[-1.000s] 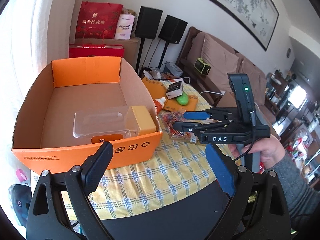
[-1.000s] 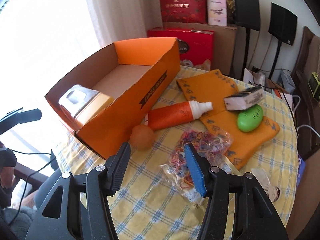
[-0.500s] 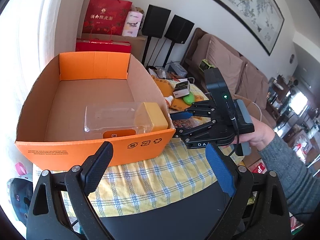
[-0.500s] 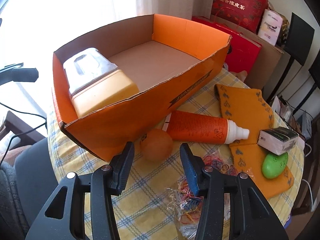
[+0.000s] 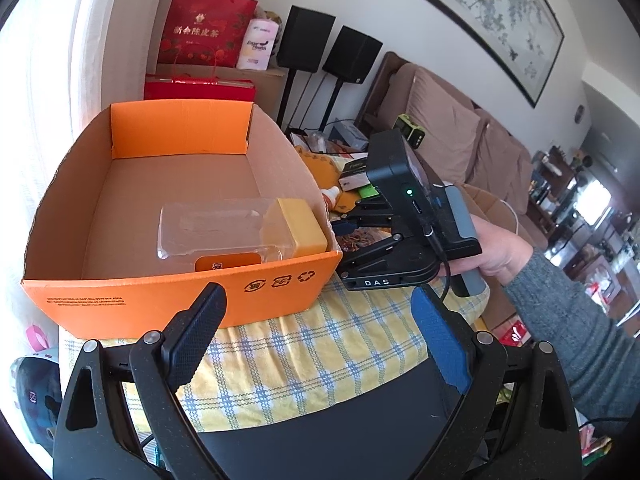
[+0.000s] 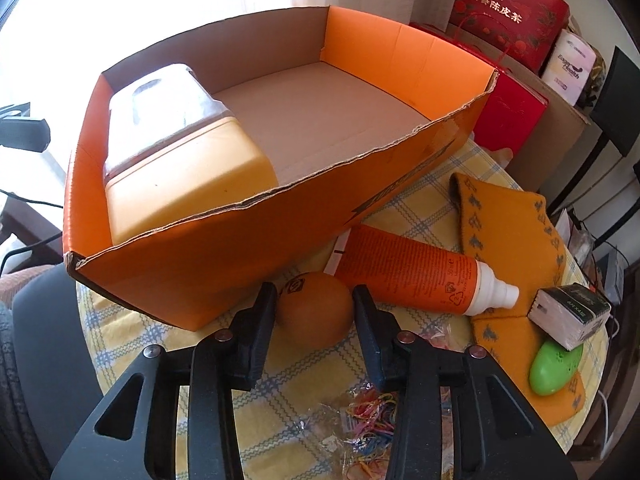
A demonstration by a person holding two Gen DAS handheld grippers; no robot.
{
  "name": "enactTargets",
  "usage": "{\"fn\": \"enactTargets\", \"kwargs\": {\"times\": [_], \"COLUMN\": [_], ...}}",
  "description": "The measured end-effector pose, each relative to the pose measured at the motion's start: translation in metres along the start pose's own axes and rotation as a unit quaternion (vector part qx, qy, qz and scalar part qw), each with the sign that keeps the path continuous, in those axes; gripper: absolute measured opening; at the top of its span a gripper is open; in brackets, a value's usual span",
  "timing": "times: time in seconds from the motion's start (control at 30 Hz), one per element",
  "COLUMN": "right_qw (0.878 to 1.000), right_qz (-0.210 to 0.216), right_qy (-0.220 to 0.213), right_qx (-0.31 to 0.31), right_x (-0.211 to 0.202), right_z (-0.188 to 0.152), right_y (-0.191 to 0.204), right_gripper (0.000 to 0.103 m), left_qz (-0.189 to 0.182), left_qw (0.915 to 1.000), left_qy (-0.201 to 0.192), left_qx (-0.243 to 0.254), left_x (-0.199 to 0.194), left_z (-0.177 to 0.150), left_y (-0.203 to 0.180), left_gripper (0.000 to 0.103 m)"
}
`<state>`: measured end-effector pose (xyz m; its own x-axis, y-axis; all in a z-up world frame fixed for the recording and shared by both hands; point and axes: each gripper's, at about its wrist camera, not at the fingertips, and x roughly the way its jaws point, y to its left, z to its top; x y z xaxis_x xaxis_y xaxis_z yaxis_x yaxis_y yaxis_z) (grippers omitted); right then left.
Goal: Organize objects
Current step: 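Move the right gripper to the orange ball and grasp it, then lift the orange ball with the right gripper while the left gripper approaches the rubber-band bag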
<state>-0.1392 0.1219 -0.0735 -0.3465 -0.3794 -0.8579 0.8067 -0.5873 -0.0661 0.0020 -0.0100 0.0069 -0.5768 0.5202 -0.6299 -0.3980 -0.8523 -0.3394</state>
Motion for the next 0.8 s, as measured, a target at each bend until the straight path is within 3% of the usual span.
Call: {"fn": "enactTargets", "kwargs": {"times": [0.2, 0.4, 0.57, 0.8], "right_qw": [0.997, 0.983, 0.970, 0.957], "right_qz": [0.011, -0.002, -0.031, -0.065], "right_qy": [-0.037, -0.092, -0.106, -0.108], "right_qx": [0.060, 0.161, 0.215, 0.259], "right_x": [-0.021, -0.069, -0.104, -0.134], "right_z": [-0.009, -0.036, -0.063, -0.091], "right_y": [-0.013, -0.038, -0.046, -0.047], "right_gripper": [0.039, 0.039, 0.039, 0.039], "left_qz": [-0.008, -0.020, -0.029, -0.027], "left_qw": [0.9999, 0.9992, 0.9974, 0.9961], "left_qy": [0.002, 0.015, 0.036, 0.063], "left_qx": [0.009, 0.030, 0.056, 0.055], "left_x": [0.000, 0.009, 0.022, 0.045], "left_z": [0.001, -0.002, -0.007, -0.011], "left_y": [-0.009, -0.027, -0.050, -0.070], "left_gripper": [0.093, 0.093, 0.093, 0.096]}}
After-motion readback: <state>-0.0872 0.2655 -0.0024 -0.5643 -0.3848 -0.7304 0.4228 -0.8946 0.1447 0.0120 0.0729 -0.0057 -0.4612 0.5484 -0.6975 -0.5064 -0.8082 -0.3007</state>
